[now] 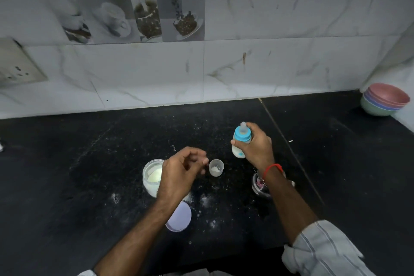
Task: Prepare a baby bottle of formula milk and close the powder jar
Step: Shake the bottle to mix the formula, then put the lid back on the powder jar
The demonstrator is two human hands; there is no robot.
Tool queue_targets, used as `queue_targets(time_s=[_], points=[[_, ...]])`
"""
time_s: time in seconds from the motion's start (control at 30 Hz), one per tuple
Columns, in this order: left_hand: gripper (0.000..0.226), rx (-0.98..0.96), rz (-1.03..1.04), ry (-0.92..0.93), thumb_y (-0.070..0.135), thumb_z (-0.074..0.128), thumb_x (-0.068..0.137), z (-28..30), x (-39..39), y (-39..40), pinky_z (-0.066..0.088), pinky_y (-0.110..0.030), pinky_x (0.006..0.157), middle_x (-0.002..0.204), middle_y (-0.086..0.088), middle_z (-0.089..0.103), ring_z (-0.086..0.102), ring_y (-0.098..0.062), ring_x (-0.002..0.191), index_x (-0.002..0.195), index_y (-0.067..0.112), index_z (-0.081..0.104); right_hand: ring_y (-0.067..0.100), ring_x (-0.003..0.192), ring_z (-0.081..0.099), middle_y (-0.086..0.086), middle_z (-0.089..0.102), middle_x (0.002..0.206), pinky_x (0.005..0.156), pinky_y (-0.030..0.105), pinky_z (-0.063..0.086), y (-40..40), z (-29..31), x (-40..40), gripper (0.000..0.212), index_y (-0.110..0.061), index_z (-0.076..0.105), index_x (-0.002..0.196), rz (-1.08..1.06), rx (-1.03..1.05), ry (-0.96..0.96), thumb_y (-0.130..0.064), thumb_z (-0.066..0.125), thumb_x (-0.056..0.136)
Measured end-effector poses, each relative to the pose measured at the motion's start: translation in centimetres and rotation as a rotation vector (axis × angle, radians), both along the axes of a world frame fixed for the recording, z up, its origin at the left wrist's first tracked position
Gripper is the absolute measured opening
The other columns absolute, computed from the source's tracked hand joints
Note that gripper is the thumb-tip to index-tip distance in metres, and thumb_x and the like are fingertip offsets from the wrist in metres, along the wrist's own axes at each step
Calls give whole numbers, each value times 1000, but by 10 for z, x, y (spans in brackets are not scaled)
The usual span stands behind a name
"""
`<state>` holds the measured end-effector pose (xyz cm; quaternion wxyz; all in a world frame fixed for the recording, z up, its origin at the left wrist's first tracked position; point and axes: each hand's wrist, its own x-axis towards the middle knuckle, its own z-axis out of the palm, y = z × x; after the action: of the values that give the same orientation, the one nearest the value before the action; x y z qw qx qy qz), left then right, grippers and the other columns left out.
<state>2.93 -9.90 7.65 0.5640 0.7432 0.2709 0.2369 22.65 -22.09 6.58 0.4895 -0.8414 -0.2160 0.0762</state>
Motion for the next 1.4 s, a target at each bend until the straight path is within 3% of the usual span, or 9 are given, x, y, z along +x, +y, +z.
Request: queue_targets(time_s=[0.1, 0.23, 0.57, 0.73, 0.83, 0.97, 1.07, 1.27, 1.4], points=[[7, -11, -1, 54, 26, 74, 94, -7, -14, 1, 59, -30, 58, 69, -2, 77, 70, -22, 56, 89, 21, 76, 25, 115, 61, 2, 68, 111, 91, 33, 48, 7, -22, 6, 53, -19, 62, 122, 13, -166, 31, -19, 88, 76], [14, -44, -26, 51, 21, 73, 94, -22, -37, 4, 64, -46, 66, 89, 3, 81, 75, -29, 69, 107, 25, 75, 26, 112, 58, 5, 63, 124, 86, 40, 48, 11, -38, 7, 57, -25, 53, 130, 19, -336, 73, -30, 83, 82], [10, -3, 166, 42, 14, 72, 95, -39, -71, 14, 57, -18, 63, 88, 10, 81, 74, -20, 70, 97, 22, 78, 26, 115, 59, 9, 60, 129, 99, 43, 52, 12, -49, 16, 62, -20, 52, 132, 69, -286, 104, -22, 86, 80], [10, -25, 229, 10, 16, 75, 93, -44, -78, 28, 61, -28, 70, 90, 5, 81, 76, -20, 77, 96, 25, 78, 33, 130, 53, 14, 52, 142, 110, 47, 45, 7, -53, 17, 88, -23, 38, 149, 61, -239, 127, -19, 88, 77], [12, -33, 278, -31, 12, 77, 91, -46, -83, 39, 61, -27, 74, 91, 2, 80, 75, -19, 84, 97, 23, 78, 33, 145, 36, 15, 38, 155, 119, 51, 35, 8, -48, 5, 101, -21, 29, 156, -17, -201, -38, -20, 90, 75], [16, 6, 335, -75, 12, 77, 92, -49, -91, 55, 59, -32, 83, 97, 2, 79, 73, -19, 92, 103, 24, 76, 32, 138, 33, 12, 38, 149, 107, 51, 34, 14, -37, -45, 89, -25, 35, 153, -27, -185, -369, -35, 85, 80], [33, 59, 363, -32, 18, 79, 90, -59, -96, 69, 58, -34, 91, 114, 6, 74, 68, -17, 101, 119, 28, 68, 26, 125, 39, 6, 41, 137, 104, 45, 35, 26, -43, -90, 82, -31, 42, 149, 190, -257, -363, -51, 80, 80], [126, 24, 105, 160, 66, 89, 52, -94, -98, 93, 28, -49, 124, 160, 18, 33, 31, -11, 152, 153, 53, 16, 24, 126, 35, -2, 33, 138, 109, 42, 33, 49, -79, -160, 92, -41, 33, 150, 641, -708, -160, -77, 68, 72], [132, 42, 7, 208, 68, 89, 51, -103, -90, 102, 23, -59, 125, 164, 21, 27, 26, -5, 154, 153, 57, 7, 28, 131, 31, 1, 29, 145, 113, 46, 28, 51, -94, -182, 89, -41, 30, 152, 718, -847, -192, -69, 68, 76]])
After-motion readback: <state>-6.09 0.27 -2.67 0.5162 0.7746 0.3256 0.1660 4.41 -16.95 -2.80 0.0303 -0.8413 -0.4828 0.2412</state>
